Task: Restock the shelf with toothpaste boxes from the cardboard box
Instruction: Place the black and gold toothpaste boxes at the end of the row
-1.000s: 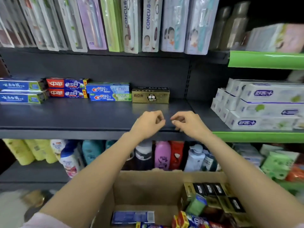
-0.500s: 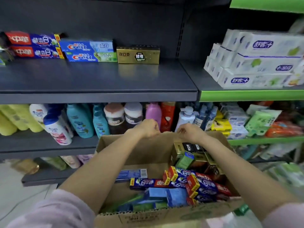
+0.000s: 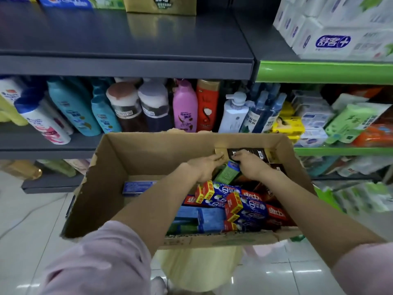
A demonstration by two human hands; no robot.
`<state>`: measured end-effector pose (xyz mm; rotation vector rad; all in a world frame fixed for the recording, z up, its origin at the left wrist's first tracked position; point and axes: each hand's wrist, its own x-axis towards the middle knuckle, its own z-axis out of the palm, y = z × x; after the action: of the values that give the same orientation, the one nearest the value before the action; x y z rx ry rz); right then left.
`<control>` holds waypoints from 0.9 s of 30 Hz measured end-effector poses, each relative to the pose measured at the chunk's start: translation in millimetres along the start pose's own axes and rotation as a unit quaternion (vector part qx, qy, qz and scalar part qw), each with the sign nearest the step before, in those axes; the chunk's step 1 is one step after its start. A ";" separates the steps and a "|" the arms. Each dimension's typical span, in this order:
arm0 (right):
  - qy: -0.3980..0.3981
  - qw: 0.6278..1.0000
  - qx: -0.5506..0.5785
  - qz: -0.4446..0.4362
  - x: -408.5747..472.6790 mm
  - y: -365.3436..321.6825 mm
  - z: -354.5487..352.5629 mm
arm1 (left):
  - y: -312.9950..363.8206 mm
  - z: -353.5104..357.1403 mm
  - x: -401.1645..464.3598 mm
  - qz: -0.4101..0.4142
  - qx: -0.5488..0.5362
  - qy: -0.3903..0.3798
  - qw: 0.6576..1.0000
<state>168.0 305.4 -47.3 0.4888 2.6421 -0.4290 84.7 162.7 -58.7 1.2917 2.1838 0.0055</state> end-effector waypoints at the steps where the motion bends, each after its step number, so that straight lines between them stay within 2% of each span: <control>1: 0.010 1.000 0.008 -0.002 2.8 3.4 0.5 | 1.2 4.3 -0.8 -0.008 0.025 0.027 0.999; 4: 0.049 0.999 0.025 -0.003 8.4 7.4 -0.6 | 2.5 8.9 -10.1 -0.035 0.112 0.137 0.984; 6: 0.071 0.997 0.018 0.000 10.6 2.7 -2.6 | -1.1 10.0 -14.7 -0.052 0.113 0.164 0.979; 9: 0.095 0.994 0.007 0.047 18.0 -10.8 -6.6 | 0.5 10.6 -13.2 -0.101 -0.028 0.176 0.979; 12: 0.086 0.991 -0.048 0.093 28.1 -26.9 -9.5 | 14.1 6.3 0.2 -0.180 -0.188 0.222 0.940; 16: 0.084 0.986 -0.086 0.116 35.1 -36.4 -7.1 | 21.1 8.0 19.2 -0.305 -0.282 0.226 0.881; 19: 0.076 0.991 -0.028 0.110 34.8 -28.5 -8.0 | 14.0 11.1 13.7 -0.290 -0.322 0.242 0.868; 22: 0.069 0.996 0.060 0.004 28.7 -18.6 -12.3 | 6.6 0.7 -7.8 -0.267 -0.359 0.306 0.841; 25: 0.028 0.977 0.155 -0.143 8.2 -25.3 -17.9 | 2.9 -23.5 -33.5 -0.233 -0.384 0.401 0.798; 27: 0.024 0.968 0.188 -0.165 -0.3 -35.6 -22.1 | 3.5 -42.3 -50.7 -0.235 -0.388 0.443 0.773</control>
<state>146.5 281.7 -20.2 0.1648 2.6995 -1.0459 84.5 136.1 1.9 0.2014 2.6726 1.4142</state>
